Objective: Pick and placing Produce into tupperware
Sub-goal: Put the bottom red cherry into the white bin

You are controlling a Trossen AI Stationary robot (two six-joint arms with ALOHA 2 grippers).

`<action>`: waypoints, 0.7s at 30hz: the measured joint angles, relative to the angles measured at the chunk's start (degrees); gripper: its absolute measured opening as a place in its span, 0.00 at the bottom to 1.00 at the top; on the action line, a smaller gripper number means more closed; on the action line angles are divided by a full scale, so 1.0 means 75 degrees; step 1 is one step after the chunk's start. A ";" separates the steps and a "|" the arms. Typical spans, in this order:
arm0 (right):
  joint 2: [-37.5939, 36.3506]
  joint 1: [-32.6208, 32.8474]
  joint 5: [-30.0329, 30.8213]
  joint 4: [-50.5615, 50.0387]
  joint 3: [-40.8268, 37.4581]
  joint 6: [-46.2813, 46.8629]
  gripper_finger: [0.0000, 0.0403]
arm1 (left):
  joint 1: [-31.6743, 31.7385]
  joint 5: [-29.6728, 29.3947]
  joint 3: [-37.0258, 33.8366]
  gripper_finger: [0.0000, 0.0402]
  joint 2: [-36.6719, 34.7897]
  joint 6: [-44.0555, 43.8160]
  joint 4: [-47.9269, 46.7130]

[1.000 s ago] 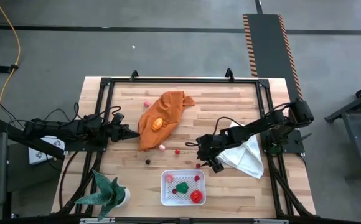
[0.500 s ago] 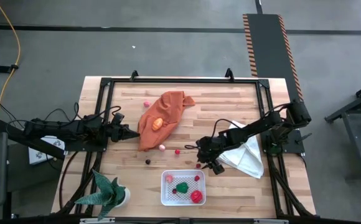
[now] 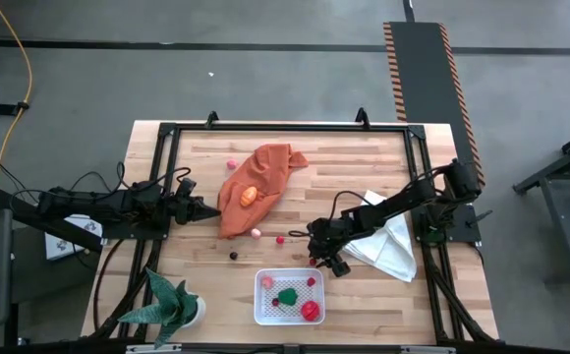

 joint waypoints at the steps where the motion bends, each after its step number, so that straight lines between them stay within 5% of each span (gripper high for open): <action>1: 0.0027 0.0000 0.0000 0.0032 0.0000 0.0006 0.44 | -0.0001 0.0000 -0.0002 0.00 0.0001 -0.0003 -0.0003; 21: 0.0037 0.0000 0.0239 0.0002 0.0000 -0.0017 0.44 | -0.0001 0.0000 0.0001 0.00 0.0002 0.0000 -0.0004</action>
